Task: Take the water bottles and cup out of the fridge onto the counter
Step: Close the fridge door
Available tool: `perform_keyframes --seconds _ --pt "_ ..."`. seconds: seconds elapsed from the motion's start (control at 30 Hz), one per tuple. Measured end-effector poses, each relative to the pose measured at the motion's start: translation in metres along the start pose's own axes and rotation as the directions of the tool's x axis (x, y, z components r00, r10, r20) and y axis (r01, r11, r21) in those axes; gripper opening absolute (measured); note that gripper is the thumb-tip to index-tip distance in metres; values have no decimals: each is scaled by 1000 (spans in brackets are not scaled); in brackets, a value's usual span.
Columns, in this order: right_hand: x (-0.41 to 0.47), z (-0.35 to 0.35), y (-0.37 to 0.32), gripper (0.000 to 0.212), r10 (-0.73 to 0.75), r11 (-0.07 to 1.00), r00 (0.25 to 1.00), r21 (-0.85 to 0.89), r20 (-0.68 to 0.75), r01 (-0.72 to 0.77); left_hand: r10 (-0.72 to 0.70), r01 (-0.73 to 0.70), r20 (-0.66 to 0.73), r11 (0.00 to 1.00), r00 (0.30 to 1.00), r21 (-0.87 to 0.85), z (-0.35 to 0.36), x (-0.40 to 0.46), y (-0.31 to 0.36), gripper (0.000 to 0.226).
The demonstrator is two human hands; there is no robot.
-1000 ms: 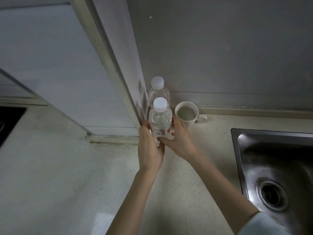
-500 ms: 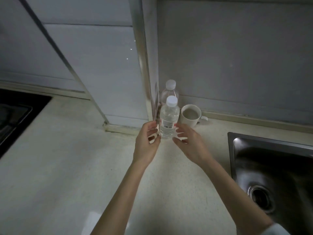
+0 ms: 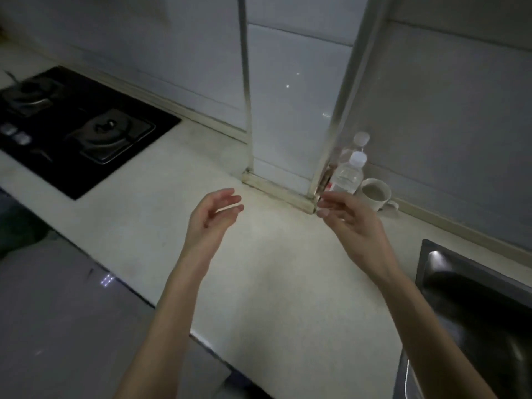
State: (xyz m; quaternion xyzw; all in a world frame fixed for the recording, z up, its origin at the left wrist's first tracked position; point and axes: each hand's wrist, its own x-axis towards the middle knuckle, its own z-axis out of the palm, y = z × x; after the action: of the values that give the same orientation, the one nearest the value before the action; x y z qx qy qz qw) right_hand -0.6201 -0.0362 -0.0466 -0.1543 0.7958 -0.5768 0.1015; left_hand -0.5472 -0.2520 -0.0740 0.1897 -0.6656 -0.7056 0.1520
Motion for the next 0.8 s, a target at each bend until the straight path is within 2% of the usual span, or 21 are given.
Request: perform_keyframes --seconds 0.13,0.3,0.57,0.8 --pt "-4 29 -27 14 93 964 993 243 73 -108 -29 17 -134 996 991 -89 -54 -30 14 37" --pt "-15 83 -45 18 143 920 955 320 261 -226 -118 63 -288 979 950 -192 -115 -68 18 20" --pt "-44 177 -73 20 115 911 931 338 346 -238 -173 42 -428 953 887 -299 -220 -125 15 24" --pt "-60 305 -114 18 40 943 888 278 459 -186 -156 10 -490 958 858 -288 -324 -145 31 24"
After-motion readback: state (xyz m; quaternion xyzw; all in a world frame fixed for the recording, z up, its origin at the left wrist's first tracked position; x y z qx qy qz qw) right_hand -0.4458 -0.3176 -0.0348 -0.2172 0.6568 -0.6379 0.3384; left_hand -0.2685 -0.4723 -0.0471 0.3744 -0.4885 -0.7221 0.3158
